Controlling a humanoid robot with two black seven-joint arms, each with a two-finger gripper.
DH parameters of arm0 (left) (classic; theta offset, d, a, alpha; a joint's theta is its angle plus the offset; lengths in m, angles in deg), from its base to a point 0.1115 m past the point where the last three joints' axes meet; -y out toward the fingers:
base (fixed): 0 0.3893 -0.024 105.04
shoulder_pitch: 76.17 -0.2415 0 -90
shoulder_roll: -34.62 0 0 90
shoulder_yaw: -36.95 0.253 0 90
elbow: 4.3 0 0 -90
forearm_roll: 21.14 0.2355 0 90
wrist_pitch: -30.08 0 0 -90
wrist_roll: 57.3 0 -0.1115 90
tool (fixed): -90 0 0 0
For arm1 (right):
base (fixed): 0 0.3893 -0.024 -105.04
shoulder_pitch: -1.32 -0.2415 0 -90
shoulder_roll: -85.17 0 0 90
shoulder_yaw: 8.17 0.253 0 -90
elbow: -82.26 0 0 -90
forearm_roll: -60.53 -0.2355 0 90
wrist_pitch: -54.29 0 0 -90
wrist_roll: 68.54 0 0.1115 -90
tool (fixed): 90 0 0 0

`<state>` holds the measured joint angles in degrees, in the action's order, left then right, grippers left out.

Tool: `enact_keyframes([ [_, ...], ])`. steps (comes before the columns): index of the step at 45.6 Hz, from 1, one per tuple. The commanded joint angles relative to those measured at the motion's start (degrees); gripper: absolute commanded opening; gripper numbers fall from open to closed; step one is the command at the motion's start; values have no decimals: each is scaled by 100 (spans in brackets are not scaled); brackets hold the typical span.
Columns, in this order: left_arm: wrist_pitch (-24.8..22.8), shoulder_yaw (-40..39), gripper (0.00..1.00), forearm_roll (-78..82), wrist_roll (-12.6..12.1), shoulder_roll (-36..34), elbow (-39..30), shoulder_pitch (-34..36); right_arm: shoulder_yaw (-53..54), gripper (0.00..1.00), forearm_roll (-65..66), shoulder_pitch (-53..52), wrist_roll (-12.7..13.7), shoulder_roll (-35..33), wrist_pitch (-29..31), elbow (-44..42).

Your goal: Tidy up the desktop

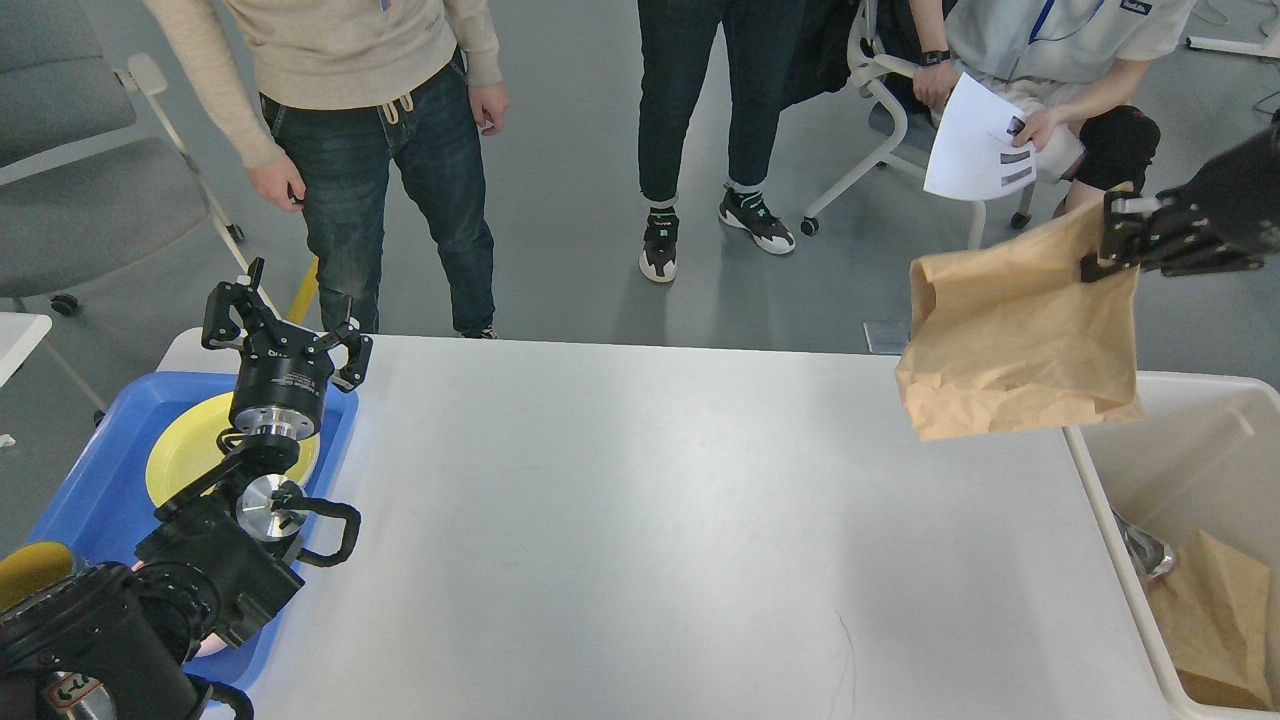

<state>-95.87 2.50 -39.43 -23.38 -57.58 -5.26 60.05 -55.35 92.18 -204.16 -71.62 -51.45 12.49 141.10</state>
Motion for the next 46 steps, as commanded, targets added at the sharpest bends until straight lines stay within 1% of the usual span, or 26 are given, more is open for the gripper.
enact_keyframes([
  [1, 0, 0, 97, 1, 0, 0, 0, 2, -10, 0, 17, -325, 9, -260, 103, -4],
  [6, 0, 0, 97, 1, 0, 0, 0, 2, -45, 0, 35, -211, 35, -348, -38, -231],
  [8, 0, 0, 97, 1, 0, 0, 0, 2, -63, 0, 43, -28, 53, -375, -178, -538],
  [10, 0, 0, 97, 1, 0, 0, 0, -7, -28, 0, 44, 402, 53, -375, -441, -951],
  [14, 0, 0, 97, -8, 0, 0, 0, -7, 69, 0, -53, 1491, 44, -349, -1240, -1883],
  [17, 0, 0, 97, -8, 0, 0, 0, -7, 183, 0, -62, 2387, 27, -287, -2066, -2463],
  [21, 0, 0, 97, 1, 0, 0, 0, -7, 394, 0, -62, 3565, 18, -94, -3068, -2991],
  [24, 0, 0, 97, 1, 0, 0, 0, -7, 587, 0, -71, 4252, 18, 82, -3509, -3299],
  [27, 0, 0, 97, 1, 0, 0, 0, -7, 815, 0, -71, 4771, 18, 196, -3711, -3624],
  [35, 0, 0, 97, 1, 0, 0, 0, -7, 1440, 0, -71, 5878, 18, 495, -3870, -4213],
  [43, 0, 0, 97, 1, 0, 0, 0, -7, 1572, 0, -71, 6766, 18, 1118, -4143, -5057],
  [44, 0, 0, 97, 1, 0, 0, 0, -7, 1572, 4, -71, 6854, 18, 1198, -4143, -5162],
  [45, 0, 0, 97, 1, 0, 0, 0, 2, 1572, 24, -79, 6942, 18, 1259, -4143, -5242],
  [46, 0, 0, 97, -8, 0, 0, 0, -7, 1572, 47, -71, 7004, 18, 1312, -4151, -5321],
])
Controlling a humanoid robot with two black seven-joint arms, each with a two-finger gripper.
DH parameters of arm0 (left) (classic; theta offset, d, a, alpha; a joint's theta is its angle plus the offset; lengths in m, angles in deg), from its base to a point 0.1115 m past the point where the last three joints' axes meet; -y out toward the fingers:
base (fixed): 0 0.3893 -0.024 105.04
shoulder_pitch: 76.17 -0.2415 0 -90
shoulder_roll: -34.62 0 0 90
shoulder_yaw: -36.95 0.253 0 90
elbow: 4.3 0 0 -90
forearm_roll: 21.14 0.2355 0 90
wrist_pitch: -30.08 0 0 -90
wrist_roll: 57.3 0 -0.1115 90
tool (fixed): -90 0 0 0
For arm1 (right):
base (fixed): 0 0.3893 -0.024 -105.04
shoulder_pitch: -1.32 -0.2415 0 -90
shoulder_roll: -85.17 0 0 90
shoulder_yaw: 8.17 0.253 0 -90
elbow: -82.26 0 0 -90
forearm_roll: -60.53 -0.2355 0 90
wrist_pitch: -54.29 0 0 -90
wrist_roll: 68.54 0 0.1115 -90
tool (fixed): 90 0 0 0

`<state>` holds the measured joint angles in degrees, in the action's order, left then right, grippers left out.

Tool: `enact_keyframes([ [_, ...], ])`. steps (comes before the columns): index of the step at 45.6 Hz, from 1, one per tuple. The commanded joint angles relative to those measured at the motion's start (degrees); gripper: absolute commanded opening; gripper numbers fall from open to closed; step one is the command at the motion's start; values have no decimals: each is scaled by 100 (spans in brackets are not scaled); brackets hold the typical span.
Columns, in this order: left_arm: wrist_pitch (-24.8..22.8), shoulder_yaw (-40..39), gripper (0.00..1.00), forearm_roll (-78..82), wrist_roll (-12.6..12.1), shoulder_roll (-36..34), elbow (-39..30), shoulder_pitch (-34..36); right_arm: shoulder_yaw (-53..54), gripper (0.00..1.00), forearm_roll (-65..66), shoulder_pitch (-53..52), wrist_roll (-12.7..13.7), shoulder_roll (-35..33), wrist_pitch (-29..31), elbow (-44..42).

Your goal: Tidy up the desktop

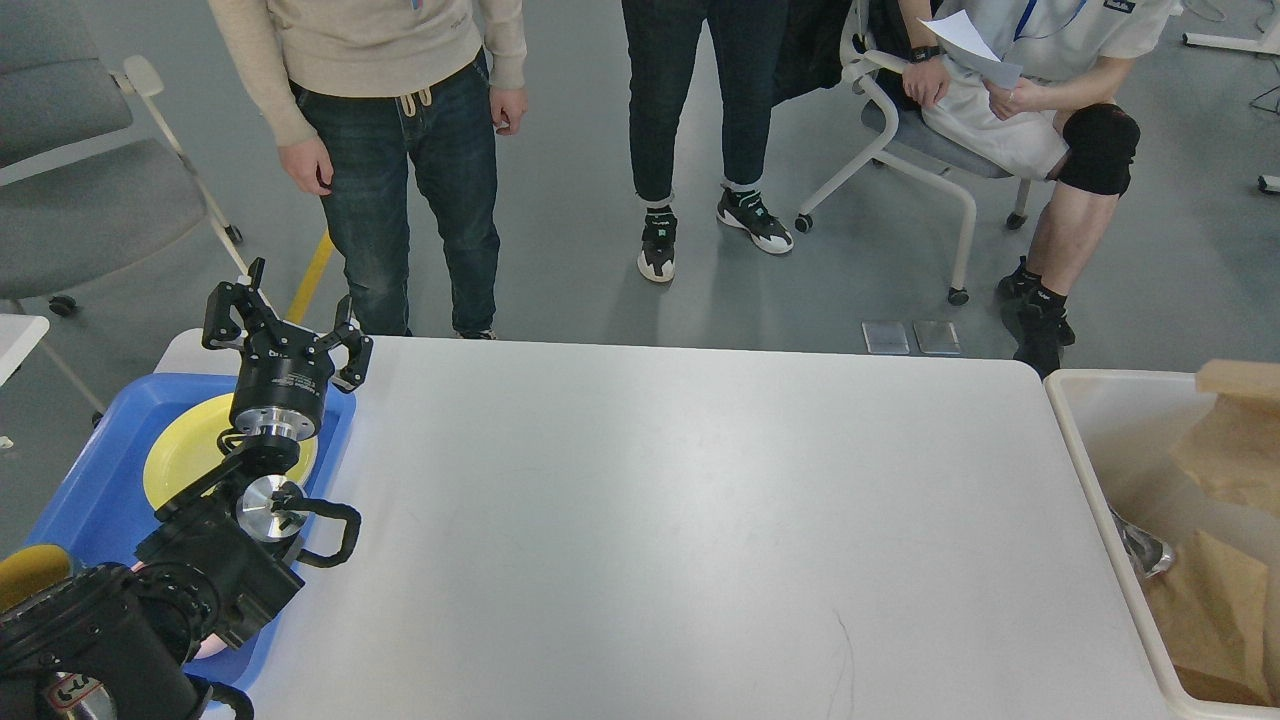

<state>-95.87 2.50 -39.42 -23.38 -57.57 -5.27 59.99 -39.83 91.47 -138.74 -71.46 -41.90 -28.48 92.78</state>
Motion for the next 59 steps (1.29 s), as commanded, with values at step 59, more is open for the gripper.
enact_keyframes([
  [59, 0, 0, 97, 0, 0, 0, 0, -1, 6013, 100, -1045, -901, -1817, 1140, 129, 530],
])
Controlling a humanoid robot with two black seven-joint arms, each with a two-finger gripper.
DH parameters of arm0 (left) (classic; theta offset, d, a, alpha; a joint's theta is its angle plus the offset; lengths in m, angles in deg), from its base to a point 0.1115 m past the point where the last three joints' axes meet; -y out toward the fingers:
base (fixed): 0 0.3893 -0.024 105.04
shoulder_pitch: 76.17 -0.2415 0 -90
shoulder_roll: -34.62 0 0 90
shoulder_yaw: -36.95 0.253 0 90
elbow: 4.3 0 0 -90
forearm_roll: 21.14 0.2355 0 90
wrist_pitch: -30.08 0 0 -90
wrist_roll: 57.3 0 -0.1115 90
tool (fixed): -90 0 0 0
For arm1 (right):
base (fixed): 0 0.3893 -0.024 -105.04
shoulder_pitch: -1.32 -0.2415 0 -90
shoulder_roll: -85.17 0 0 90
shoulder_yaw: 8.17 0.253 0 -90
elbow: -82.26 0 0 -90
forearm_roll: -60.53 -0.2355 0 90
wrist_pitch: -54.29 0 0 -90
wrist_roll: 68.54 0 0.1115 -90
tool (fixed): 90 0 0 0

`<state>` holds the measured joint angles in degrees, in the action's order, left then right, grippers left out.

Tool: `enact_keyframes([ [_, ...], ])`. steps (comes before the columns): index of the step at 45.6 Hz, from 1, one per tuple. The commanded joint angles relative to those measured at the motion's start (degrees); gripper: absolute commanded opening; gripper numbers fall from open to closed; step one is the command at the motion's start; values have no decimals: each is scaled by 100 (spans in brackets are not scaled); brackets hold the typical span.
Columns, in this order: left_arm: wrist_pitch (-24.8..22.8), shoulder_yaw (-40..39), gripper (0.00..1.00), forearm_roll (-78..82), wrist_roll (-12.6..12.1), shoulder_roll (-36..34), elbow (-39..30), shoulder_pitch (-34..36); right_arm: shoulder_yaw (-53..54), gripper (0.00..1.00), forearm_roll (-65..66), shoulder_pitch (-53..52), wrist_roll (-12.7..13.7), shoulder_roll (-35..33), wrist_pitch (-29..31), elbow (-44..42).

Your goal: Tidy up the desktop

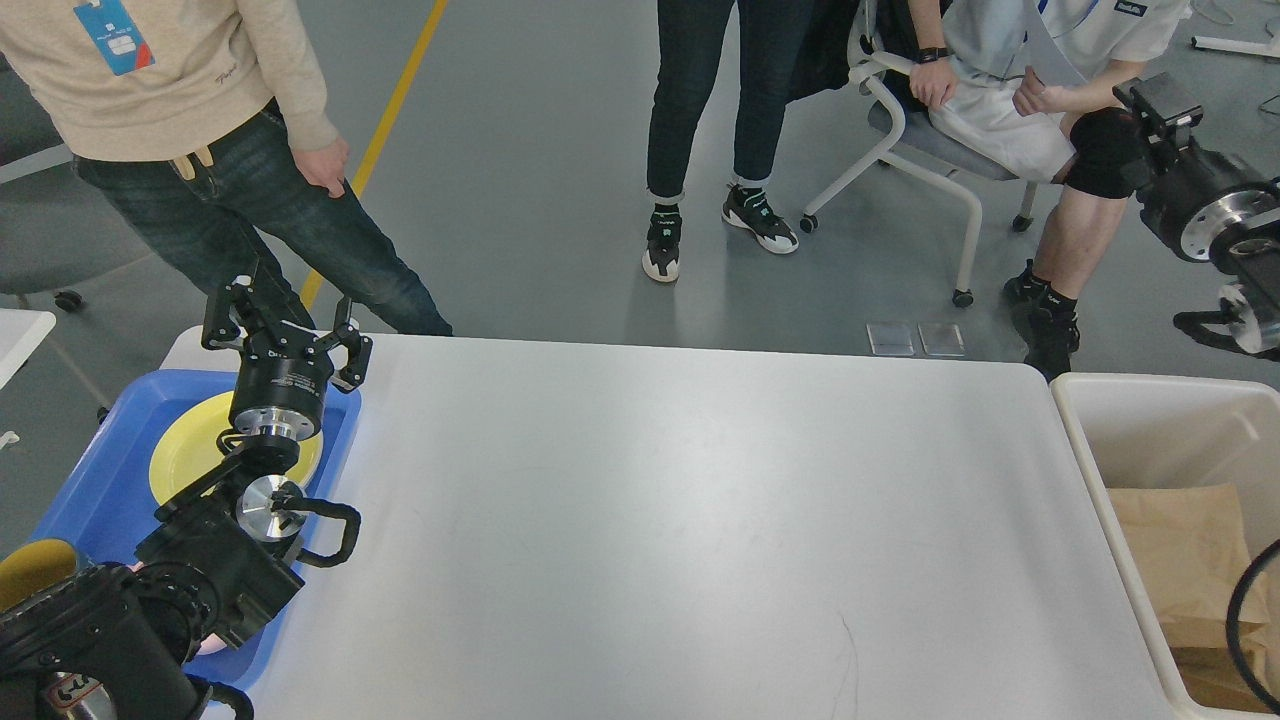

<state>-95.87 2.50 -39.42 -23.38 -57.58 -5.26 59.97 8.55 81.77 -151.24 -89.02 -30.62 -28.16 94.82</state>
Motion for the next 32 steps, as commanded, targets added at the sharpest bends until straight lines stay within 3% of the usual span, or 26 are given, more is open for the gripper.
enact_keyframes([
  [1, 0, 0, 97, 1, 0, 0, 0, 0, 1332, 100, -76, 429, -61, 47, 150, 413],
  [12, 0, 0, 97, 1, 0, 0, 0, 0, 2669, 100, -85, 1343, -175, 381, 300, 976],
  [15, 0, 0, 97, 1, 0, 0, 0, 0, 2845, 100, -85, 1580, -377, 399, 300, 1134],
  [22, 0, 0, 97, 1, 0, 0, 0, 0, 3048, 100, -85, 1994, -1194, 504, 361, 1512],
  [32, 0, 0, 97, 1, 0, 0, 0, 0, 3065, 100, -85, 2073, -1283, 575, 353, 1522],
])
